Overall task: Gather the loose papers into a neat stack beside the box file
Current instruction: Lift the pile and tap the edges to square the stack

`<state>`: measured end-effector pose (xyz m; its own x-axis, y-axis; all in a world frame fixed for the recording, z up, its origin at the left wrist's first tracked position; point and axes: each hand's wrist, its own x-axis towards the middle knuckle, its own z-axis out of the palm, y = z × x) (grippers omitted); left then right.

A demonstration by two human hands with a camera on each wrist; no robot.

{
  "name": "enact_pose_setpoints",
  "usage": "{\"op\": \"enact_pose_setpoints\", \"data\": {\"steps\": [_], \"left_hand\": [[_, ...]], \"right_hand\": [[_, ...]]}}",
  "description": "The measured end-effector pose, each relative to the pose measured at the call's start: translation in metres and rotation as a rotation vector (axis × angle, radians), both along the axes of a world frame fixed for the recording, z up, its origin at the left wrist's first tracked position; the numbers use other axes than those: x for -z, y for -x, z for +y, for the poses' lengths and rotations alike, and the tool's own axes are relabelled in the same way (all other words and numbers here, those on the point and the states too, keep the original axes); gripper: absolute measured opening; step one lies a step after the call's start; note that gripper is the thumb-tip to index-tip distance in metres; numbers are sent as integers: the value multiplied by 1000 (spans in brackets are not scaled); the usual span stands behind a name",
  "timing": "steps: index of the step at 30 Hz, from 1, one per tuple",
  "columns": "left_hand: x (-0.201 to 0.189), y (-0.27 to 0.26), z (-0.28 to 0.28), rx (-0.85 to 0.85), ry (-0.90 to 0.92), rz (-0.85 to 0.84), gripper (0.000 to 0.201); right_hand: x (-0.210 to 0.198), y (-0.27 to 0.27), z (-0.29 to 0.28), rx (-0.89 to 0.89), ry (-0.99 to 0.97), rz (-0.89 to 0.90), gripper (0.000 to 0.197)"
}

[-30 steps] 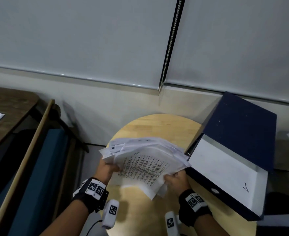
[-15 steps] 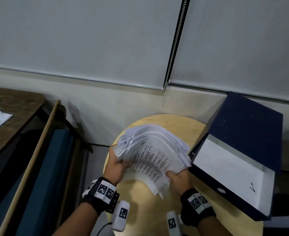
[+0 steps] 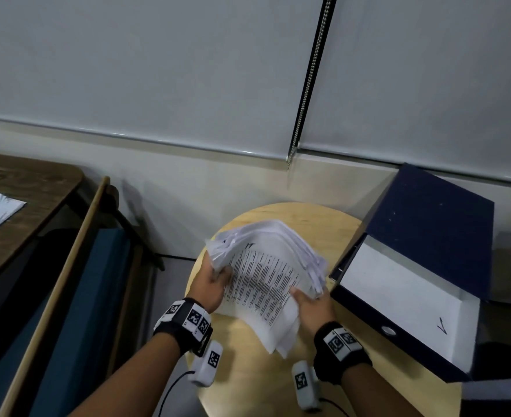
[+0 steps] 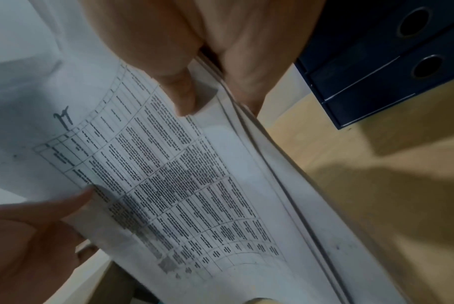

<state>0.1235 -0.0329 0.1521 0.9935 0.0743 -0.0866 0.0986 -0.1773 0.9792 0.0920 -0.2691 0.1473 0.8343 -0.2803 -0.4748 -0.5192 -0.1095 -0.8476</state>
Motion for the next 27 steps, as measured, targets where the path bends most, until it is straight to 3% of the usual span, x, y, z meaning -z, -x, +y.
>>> {"op": "enact_pose_setpoints", "data": {"steps": [3, 4, 6, 8, 11, 17, 21, 23, 27], "left_hand": [[-6, 1, -6, -33, 43, -22, 42], [-10, 2, -8, -36, 70, -39, 46], [-9, 5, -9, 4, 72, -49, 54], [-6, 5, -6, 27, 78, -40, 58], [1, -5, 2, 9, 43, -33, 60], [-7, -11, -10, 15, 3, -58, 50], [-7, 1, -14, -13, 93, -53, 51], [-4, 7, -7, -17, 139, -48, 63], [4, 5, 4, -40, 179, -10, 73]], "right_hand": [[-2, -8, -4, 35, 12, -51, 77], [-6, -10, -5, 21, 19, -58, 77], [-11, -9, -7, -29, 55, -57, 52], [-13, -7, -10, -44, 94, -109, 45], [-10, -10, -11, -16, 158, -148, 44], [-4, -16, 1, -30, 147, -62, 39], [-7, -12, 3, -8, 118, -125, 53], [-5, -4, 1, -31, 116, -151, 63], [1, 5, -2, -75, 124, -143, 57]]}}
